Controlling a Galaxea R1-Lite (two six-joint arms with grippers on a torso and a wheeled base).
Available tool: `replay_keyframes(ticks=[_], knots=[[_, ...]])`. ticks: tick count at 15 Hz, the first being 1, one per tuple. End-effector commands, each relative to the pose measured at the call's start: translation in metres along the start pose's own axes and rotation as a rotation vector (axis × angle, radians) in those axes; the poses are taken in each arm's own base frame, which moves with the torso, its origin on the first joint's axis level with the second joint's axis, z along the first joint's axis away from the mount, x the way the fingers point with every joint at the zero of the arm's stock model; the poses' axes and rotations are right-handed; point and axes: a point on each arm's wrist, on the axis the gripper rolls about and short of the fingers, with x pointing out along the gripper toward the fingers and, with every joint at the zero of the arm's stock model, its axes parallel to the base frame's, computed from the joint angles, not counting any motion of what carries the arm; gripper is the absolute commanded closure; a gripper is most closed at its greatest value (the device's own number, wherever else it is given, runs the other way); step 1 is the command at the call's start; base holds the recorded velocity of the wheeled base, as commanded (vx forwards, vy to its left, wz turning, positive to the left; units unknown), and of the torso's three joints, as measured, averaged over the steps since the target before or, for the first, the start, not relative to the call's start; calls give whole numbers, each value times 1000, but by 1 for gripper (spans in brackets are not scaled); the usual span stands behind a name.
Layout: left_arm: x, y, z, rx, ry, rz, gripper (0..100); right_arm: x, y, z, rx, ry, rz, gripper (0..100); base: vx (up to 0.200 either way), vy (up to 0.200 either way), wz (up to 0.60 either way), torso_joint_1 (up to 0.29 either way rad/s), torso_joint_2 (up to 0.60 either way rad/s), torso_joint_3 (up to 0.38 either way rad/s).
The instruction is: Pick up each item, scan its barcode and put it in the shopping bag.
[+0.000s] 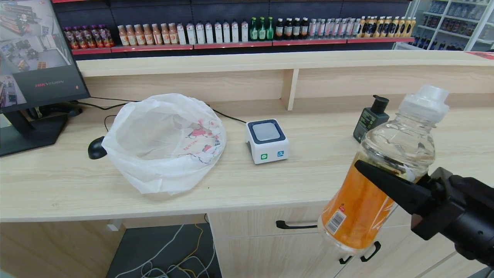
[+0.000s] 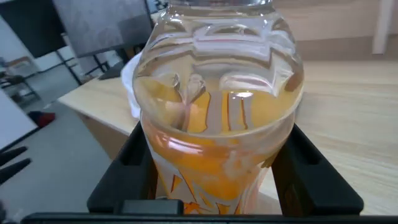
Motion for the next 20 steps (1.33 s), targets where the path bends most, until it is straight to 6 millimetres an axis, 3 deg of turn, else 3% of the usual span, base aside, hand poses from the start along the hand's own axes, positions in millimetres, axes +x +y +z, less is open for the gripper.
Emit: replay_keyframes(ticks=[1, 7, 12, 15, 18, 20], knots=[[0, 0, 0, 0, -1, 1, 0, 6, 0, -3, 56, 27, 60, 100, 0, 0, 0, 0, 0, 0], [0, 0, 0, 0, -1, 1, 0, 21, 6, 1, 267, 76, 275, 100, 0, 0, 0, 0, 0, 0], [0, 0, 0, 0, 1, 1, 0, 66, -3, -5, 370, 16, 341, 100, 0, 0, 0, 0, 0, 0], [0, 0, 0, -2, -1, 1, 0, 79, 7, 13, 507, -24, 412, 100, 0, 0, 0, 0, 0, 0], [0, 0, 0, 0, -1, 1, 0, 82, 14, 20, 566, -28, 455, 100, 0, 0, 0, 0, 0, 0], [0, 0, 0, 0, -1, 1, 0, 73, 24, 25, 622, -9, 504, 100, 0, 0, 0, 0, 0, 0]])
